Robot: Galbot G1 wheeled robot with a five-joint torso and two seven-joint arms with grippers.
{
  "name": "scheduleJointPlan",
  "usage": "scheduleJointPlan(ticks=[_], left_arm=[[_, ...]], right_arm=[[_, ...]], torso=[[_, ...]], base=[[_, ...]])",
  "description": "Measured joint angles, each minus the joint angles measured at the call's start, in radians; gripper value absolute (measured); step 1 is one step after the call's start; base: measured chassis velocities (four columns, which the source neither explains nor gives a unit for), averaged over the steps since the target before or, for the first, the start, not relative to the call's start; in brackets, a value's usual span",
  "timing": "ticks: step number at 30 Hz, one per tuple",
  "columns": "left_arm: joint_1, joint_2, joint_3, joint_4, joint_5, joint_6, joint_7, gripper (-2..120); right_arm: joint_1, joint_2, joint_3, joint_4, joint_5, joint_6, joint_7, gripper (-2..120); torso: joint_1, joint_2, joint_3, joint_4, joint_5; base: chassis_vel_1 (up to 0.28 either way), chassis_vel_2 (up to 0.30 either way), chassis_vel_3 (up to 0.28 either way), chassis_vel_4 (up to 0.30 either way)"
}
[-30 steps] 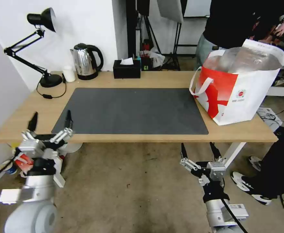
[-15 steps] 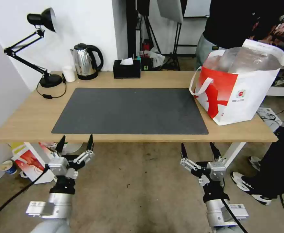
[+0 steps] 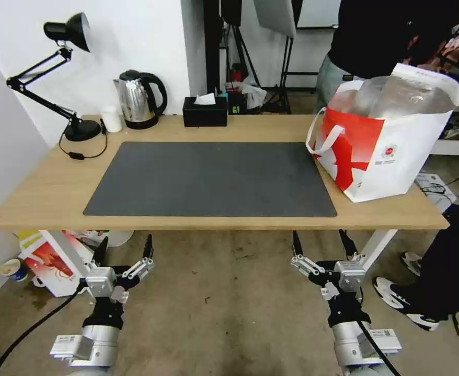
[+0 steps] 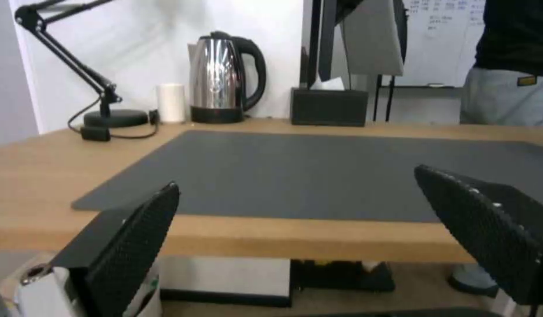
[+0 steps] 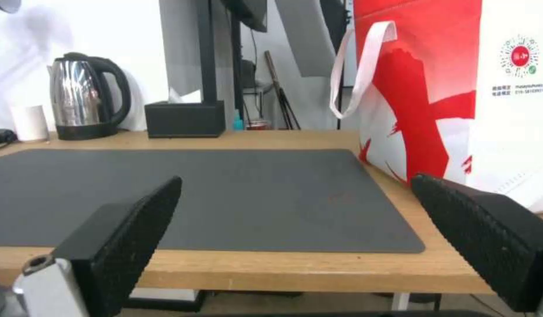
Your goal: Pick up the trash from the table and place it into the takeout bag.
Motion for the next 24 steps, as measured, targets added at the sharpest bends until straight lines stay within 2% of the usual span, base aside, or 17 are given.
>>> scheduleJointPlan(ticks=[24], left_arm=[[-0.02, 0.003, -0.011, 0.004, 0.002, -0.006, 0.007, 100]], right_arm=[[0.0, 0.0, 0.0, 0.0, 0.0, 0.0, 0.0, 100]], torso=[[0.0, 0.0, 0.0, 0.0, 0.0]], base=[[0.0, 0.0, 0.0, 0.0]])
